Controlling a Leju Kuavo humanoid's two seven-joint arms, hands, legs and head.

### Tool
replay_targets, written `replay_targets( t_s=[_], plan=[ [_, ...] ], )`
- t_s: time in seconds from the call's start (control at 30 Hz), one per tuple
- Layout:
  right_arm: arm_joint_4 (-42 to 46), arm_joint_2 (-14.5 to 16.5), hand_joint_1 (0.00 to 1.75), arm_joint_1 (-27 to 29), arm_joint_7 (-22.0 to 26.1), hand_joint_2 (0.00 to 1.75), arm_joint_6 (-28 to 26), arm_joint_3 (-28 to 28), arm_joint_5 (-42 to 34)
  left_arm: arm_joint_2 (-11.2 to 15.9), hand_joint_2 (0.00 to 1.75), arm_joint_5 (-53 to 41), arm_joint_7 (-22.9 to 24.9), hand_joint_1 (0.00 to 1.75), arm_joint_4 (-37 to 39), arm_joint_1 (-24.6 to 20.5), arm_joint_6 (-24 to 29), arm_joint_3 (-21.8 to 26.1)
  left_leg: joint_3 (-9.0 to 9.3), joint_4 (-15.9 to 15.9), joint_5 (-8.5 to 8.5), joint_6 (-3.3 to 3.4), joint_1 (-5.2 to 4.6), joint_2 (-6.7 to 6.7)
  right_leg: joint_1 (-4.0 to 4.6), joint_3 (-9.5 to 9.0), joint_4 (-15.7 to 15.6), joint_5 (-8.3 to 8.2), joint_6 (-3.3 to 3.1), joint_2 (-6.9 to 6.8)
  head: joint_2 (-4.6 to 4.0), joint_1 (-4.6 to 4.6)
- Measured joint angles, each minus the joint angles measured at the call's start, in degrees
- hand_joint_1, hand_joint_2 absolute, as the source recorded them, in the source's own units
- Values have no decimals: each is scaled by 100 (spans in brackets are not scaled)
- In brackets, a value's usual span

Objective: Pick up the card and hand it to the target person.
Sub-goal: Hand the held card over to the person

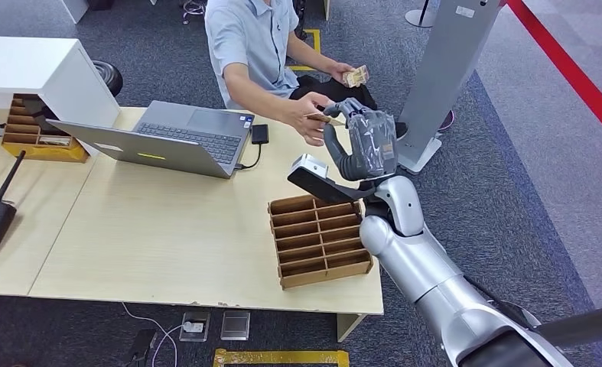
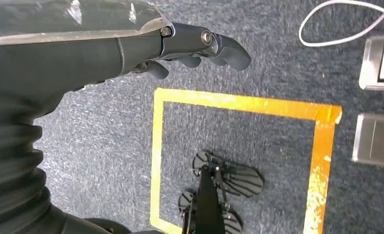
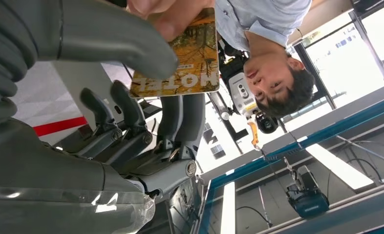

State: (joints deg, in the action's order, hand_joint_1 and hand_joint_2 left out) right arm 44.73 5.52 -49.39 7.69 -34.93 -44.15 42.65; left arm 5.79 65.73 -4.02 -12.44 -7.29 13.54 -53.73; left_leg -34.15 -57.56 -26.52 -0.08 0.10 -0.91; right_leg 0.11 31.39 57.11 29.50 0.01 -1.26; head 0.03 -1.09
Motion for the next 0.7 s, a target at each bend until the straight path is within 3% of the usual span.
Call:
replay_targets(
  t_s=[0.1,0.27,0.47,0.7],
  plan=[
    [-70,31,0,-3,35,175,4,0,-65,2,0,48,-84,0,0,10,-30,-4,0,0,0,0,0,0,0,0,0,0,0,0,0,2],
    [-147,82,0,-4,115,175,61,0,-410,7,0,160,-63,0,0,47,87,-4,0,0,0,0,0,0,0,0,0,0,0,0,0,2],
    [-40,70,0,110,302,175,328,33,-1365,14,0,291,-65,0,0,131,198,-4,1,0,0,0,0,-1,0,2,-1,0,0,0,0,0],
    [818,-307,0,747,135,175,1353,236,-2836,26,0,413,-21,0,0,182,312,-4,1,0,0,0,0,0,-1,3,-3,0,0,-1,0,0]
  ],
)
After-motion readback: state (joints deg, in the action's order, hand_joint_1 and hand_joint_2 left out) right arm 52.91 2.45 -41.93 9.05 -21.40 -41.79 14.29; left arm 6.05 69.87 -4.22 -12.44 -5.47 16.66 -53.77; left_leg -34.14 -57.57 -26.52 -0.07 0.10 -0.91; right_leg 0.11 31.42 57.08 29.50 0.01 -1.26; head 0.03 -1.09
